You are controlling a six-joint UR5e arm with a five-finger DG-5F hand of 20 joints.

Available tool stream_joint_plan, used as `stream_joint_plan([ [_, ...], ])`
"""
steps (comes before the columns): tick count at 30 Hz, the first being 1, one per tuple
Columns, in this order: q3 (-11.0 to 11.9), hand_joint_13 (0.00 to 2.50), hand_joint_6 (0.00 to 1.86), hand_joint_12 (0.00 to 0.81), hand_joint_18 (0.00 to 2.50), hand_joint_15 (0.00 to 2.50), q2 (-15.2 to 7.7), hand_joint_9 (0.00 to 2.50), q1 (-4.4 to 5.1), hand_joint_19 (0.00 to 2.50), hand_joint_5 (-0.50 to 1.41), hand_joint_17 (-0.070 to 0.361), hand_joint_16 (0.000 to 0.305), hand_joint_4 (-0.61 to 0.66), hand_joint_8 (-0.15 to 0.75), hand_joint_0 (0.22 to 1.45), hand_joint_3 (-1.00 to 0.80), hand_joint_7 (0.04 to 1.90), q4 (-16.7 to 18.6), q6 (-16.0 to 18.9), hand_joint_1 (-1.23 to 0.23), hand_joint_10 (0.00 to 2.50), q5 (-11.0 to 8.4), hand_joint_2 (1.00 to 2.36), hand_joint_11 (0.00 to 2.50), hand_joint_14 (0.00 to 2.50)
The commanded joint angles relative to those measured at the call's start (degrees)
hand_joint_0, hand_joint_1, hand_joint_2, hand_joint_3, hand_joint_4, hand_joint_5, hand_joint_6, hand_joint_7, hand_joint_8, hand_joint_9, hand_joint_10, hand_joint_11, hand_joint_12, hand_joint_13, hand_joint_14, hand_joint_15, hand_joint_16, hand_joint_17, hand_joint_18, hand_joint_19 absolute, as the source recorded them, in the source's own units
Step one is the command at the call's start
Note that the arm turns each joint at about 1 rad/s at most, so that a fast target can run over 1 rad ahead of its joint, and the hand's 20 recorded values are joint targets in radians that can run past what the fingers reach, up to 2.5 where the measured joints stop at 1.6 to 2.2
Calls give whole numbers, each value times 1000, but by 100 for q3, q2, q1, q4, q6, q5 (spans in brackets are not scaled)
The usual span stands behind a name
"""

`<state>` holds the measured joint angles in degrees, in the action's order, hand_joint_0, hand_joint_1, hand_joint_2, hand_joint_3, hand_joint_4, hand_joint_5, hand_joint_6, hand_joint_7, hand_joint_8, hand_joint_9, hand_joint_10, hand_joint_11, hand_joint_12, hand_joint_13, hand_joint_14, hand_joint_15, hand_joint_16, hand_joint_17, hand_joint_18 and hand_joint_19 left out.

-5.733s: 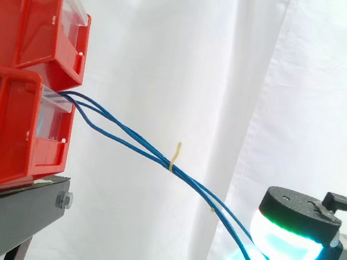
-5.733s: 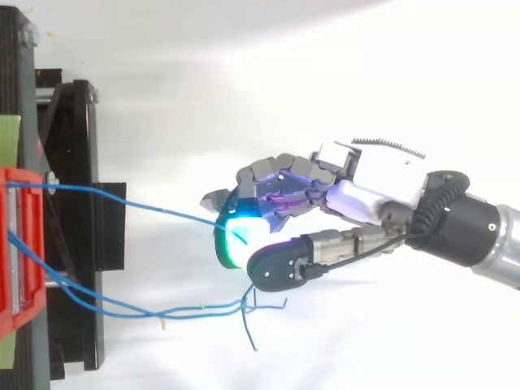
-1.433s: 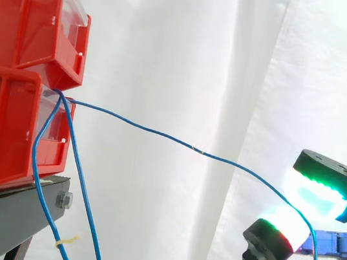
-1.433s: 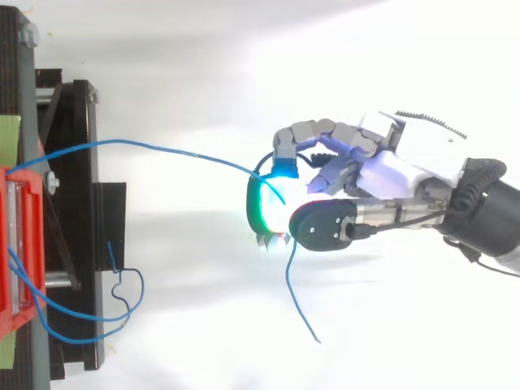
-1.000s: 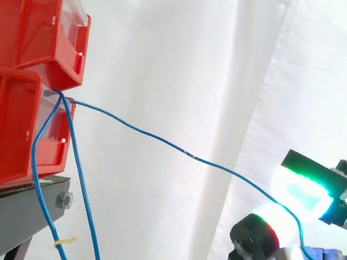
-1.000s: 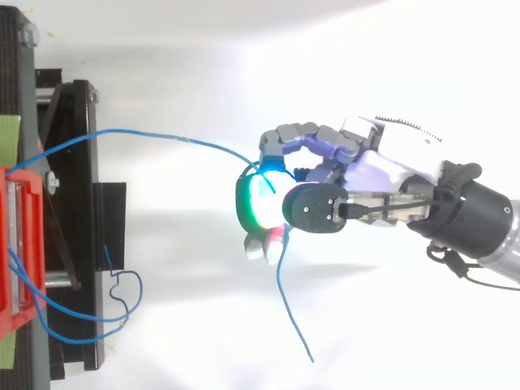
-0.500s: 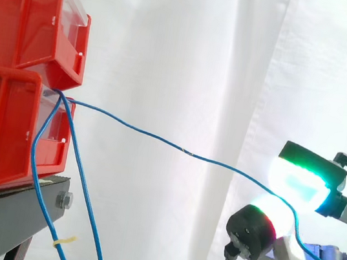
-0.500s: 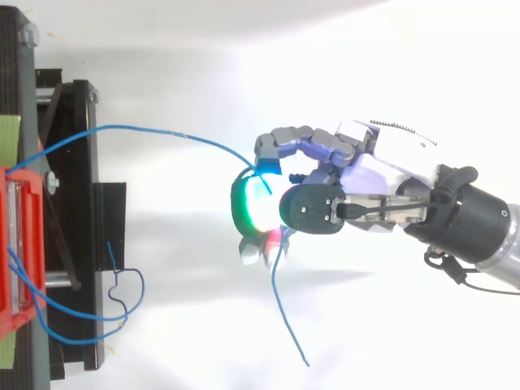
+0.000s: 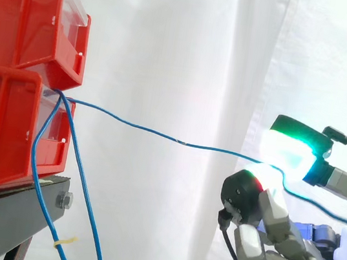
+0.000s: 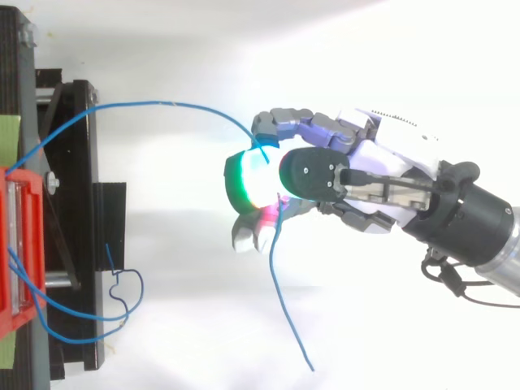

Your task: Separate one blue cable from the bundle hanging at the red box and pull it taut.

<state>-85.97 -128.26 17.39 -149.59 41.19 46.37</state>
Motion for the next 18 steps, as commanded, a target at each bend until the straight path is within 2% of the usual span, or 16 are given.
stream_joint_plan([
  [1, 10, 1318, 932, 424, 869, 679, -6, 785, 36, 512, -221, 109, 48, 30, 393, 716, -162, 1302, -62, 531, -713, 11, 21, 1019, 444, 19],
  [11, 10, 1374, 934, 425, 859, 844, 2, 729, 89, 533, -222, 109, 48, 30, 379, 718, -163, 1295, -220, 610, -711, 11, 21, 1019, 445, 23],
  [13, 10, 1373, 934, 428, 858, 835, 2, 729, 107, 525, -222, 109, 49, 28, 379, 717, -161, 1286, -220, 627, -711, 11, 3, 1019, 445, 20],
  [18, 10, 1308, 934, 455, 862, 627, 2, 731, 142, 496, -221, 106, 47, 27, 381, 717, -157, 1288, -220, 794, -714, 11, 3, 1019, 432, 20],
])
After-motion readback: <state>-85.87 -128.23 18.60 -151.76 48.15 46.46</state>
